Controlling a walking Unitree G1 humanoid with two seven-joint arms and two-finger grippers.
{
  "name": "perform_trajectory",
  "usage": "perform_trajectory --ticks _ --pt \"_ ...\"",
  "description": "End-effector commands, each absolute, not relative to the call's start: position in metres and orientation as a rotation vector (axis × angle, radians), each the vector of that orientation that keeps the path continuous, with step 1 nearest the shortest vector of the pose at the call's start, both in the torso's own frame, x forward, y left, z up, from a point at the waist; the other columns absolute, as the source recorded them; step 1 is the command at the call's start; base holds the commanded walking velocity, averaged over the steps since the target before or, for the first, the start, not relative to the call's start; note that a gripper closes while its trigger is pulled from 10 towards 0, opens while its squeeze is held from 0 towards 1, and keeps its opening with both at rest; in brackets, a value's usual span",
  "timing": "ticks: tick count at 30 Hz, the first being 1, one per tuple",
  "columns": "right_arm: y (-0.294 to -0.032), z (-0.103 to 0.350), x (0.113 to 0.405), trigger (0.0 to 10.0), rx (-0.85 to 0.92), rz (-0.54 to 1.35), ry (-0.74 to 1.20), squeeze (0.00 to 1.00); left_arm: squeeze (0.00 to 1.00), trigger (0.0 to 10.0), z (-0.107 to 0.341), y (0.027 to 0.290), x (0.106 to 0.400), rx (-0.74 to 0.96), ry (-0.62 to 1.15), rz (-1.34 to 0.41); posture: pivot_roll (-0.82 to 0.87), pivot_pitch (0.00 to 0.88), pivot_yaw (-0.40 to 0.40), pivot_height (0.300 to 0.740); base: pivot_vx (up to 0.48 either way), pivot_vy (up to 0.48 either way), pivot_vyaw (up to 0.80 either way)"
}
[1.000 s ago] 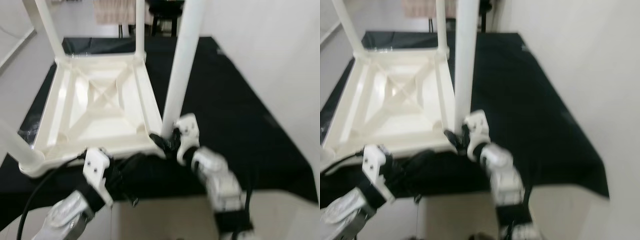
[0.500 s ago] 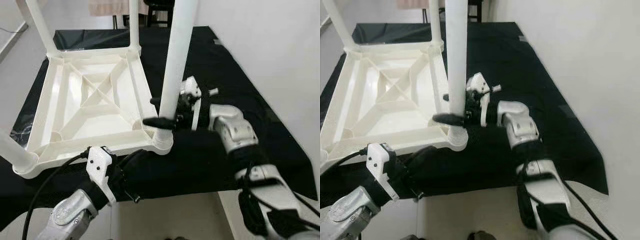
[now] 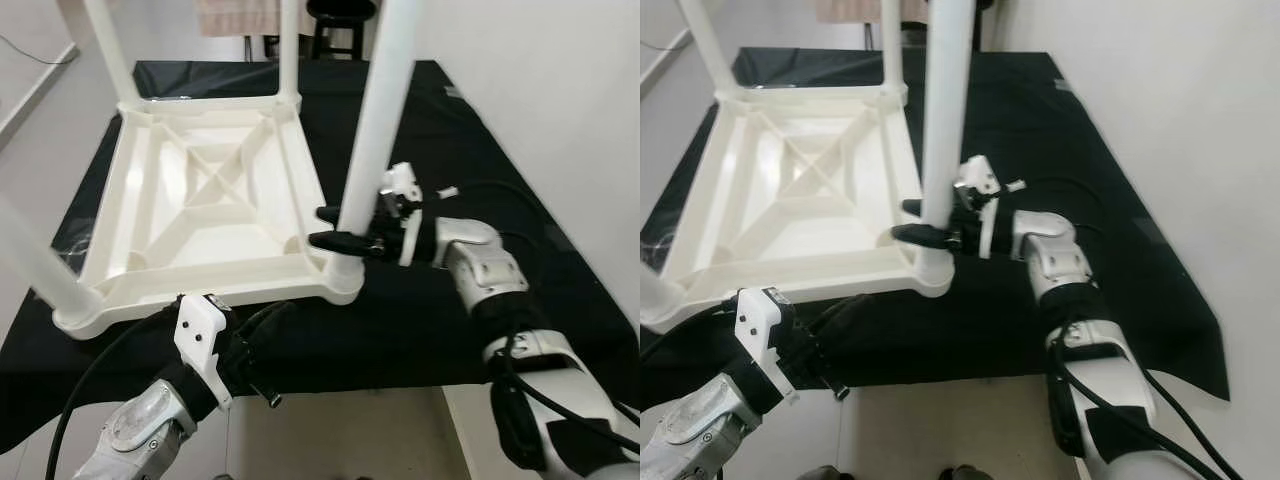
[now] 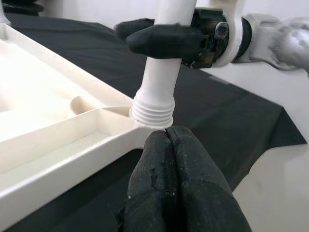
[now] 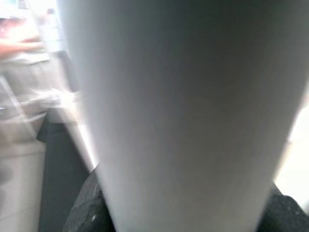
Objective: Building children table
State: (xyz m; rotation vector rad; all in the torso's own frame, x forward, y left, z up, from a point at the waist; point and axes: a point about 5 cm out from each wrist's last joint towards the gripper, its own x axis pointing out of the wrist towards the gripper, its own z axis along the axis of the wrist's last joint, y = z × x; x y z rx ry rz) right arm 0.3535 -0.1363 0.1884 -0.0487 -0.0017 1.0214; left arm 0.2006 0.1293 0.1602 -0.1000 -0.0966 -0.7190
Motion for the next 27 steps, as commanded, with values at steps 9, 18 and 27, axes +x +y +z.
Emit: perform_trajectory --ticks 9,18,27 --pt "-0.093 0.129 0.289 0.0 -0.041 0.441 0.157 0.00 0.00 10.0 0.164 0.135 0.197 -0.096 -0.091 -0.730 0.10 0.156 -0.066 0.740 0.000 0.000 0.00" --pt "-0.091 0.146 0.297 10.0 -0.050 0.529 0.183 1.00 0.00 10.0 0.160 0.136 0.197 -0.045 -0.072 -0.695 0.10 0.136 -0.064 0.740 0.000 0.000 0.00" --pt "-0.133 0.183 0.347 10.0 0.008 0.857 -0.001 0.00 0.00 10.0 0.155 0.134 0.196 0.010 -0.071 -0.680 0.12 0.103 -0.074 0.740 0.000 0.000 0.00"
